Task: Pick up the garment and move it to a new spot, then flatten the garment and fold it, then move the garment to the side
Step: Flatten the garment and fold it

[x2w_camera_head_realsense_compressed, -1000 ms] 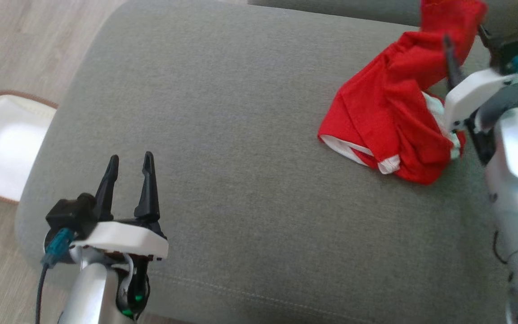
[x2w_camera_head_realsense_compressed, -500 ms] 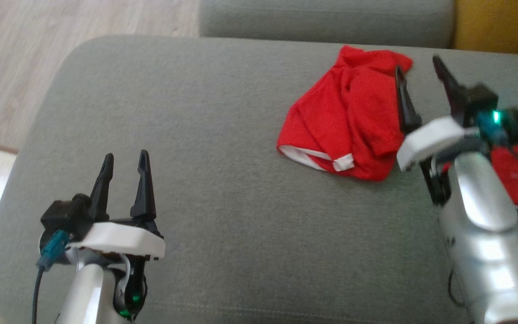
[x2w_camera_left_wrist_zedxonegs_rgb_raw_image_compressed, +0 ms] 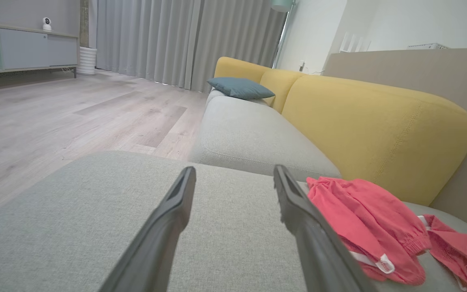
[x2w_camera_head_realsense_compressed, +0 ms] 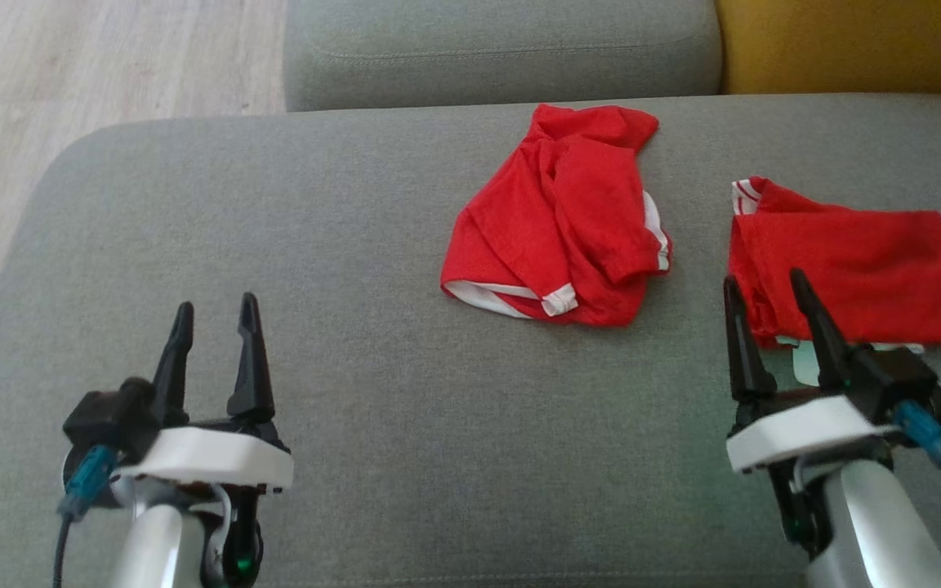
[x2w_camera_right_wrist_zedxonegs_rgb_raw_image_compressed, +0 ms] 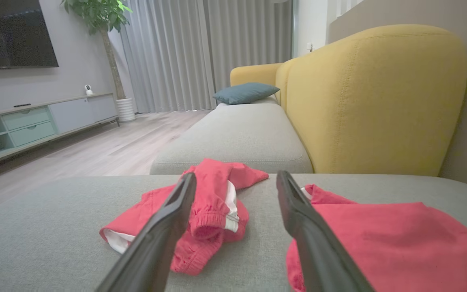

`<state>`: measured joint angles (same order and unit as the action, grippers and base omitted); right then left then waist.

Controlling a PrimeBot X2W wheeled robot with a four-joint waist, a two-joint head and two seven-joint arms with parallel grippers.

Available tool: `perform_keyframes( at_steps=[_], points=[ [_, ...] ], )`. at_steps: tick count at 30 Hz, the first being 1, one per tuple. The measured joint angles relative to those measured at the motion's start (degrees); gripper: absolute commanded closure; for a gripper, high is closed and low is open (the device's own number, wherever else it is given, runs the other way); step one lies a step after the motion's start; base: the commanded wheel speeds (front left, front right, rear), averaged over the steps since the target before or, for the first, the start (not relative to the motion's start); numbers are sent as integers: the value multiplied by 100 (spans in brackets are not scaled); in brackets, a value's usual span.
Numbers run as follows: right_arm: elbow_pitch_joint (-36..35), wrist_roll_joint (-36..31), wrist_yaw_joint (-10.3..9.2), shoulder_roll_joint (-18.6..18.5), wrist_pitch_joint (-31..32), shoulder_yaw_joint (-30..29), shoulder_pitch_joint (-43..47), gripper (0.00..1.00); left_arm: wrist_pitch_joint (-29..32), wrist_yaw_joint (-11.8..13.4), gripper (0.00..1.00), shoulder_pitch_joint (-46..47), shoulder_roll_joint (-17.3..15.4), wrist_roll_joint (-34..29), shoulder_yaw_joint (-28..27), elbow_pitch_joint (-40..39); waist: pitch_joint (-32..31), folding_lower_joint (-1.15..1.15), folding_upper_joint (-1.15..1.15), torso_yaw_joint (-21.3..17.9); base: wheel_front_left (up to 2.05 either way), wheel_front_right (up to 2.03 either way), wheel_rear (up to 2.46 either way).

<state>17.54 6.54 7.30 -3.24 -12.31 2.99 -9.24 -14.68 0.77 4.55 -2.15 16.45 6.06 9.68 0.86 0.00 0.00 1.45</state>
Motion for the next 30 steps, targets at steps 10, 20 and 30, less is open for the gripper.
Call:
perform_keyframes(
  at_steps=[10,20,30],
  points=[
    [-448,69,0,27,84,-91,181,0,0,40,0,-194,-1,36,-78,-54,88,0,0,-54,0,0,0],
    [-482,-169,0,29,263,642,169,0,0,-11,0,-54,-3,37,121,-5,357,0,0,250,0,0,0],
    [550,-869,0,26,587,943,-360,0,0,-73,0,87,-3,97,296,171,609,0,0,799,0,0,0]
  ],
)
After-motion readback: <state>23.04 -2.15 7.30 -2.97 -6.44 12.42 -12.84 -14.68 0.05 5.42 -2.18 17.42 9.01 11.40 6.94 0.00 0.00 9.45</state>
